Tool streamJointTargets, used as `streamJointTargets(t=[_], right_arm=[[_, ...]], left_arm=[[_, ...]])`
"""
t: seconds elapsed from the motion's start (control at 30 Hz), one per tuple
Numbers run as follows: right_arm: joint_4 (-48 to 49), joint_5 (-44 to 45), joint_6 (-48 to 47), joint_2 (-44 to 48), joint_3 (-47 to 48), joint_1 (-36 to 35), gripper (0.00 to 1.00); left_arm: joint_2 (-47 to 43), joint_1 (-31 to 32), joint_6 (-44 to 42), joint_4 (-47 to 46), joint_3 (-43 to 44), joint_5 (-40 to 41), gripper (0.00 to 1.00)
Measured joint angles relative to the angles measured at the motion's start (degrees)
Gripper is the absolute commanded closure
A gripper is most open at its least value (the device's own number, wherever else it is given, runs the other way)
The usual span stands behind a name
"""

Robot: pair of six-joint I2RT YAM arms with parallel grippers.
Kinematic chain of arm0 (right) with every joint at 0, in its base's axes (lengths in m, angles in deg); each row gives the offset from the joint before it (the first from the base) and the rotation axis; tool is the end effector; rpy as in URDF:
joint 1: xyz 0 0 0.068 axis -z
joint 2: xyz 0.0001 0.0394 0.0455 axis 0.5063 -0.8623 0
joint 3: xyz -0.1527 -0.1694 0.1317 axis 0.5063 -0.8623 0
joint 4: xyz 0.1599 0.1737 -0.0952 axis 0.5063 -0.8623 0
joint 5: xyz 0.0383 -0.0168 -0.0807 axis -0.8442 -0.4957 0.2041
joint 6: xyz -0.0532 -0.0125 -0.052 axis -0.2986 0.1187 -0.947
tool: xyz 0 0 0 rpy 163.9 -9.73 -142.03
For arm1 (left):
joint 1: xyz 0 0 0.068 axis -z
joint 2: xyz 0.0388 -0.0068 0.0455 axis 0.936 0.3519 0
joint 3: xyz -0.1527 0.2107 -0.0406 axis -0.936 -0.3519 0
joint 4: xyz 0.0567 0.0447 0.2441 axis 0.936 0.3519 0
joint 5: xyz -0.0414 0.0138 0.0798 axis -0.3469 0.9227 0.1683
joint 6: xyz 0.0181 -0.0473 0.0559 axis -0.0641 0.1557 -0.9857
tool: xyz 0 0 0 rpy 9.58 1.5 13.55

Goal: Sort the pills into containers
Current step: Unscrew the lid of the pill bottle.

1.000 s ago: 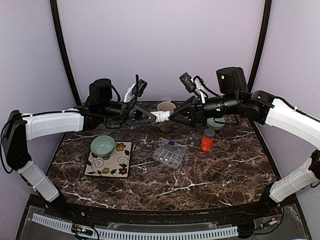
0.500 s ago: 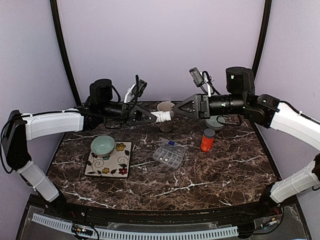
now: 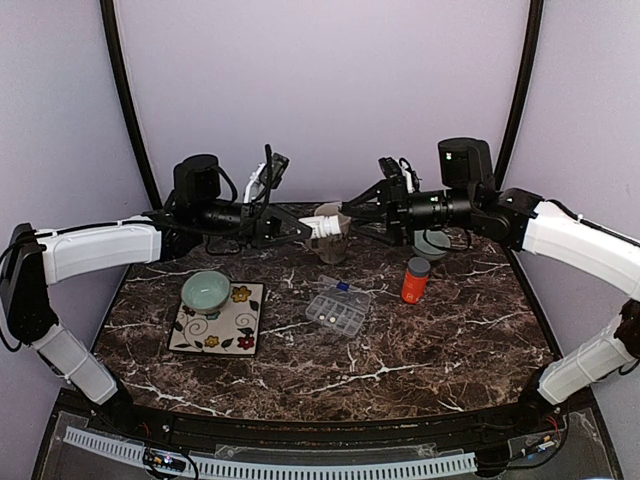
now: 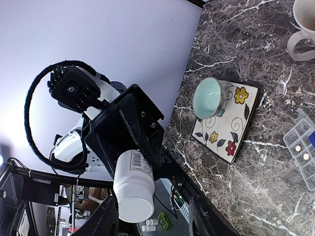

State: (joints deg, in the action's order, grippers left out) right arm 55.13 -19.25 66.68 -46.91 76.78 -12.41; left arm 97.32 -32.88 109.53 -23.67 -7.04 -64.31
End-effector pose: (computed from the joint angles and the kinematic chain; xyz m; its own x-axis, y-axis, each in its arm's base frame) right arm 0.2195 0.2521 0.3556 -0.9284 0.1089 -0.3552 -0.3112 0.2944 0.9036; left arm 0.2517 -0.2575 0.3276 -0.4470 0.0857 -0.8904 0.8757 -0.1614 -0.4552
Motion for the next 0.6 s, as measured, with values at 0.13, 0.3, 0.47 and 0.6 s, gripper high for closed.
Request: streamJointTargets(t=[0.13, 0.3, 0.47, 0.6], right_arm=[[-0.2, -0.6, 2.4, -0.1, 0.0, 0.2, 0.52], [-0.2, -1.8, 4.5, -0.4, 0.0, 0.1, 0.53], [-0.2, -2.7, 5.8, -0.9, 0.0, 0.1, 0.53], [0.2, -3.5, 6.4, -1.3, 0.2, -0.2, 0.53]], left_arm=[[-0.2, 0.0, -0.3, 0.0, 0.0, 0.2, 1.00], [-0.2, 0.0, -0.8, 0.6, 0.0, 0.4, 1.00], [-0.2, 0.0, -1.1, 1.0, 0.0, 0.5, 1.00], [-0.2, 0.0, -1.2, 1.1, 0.0, 0.6, 1.00]])
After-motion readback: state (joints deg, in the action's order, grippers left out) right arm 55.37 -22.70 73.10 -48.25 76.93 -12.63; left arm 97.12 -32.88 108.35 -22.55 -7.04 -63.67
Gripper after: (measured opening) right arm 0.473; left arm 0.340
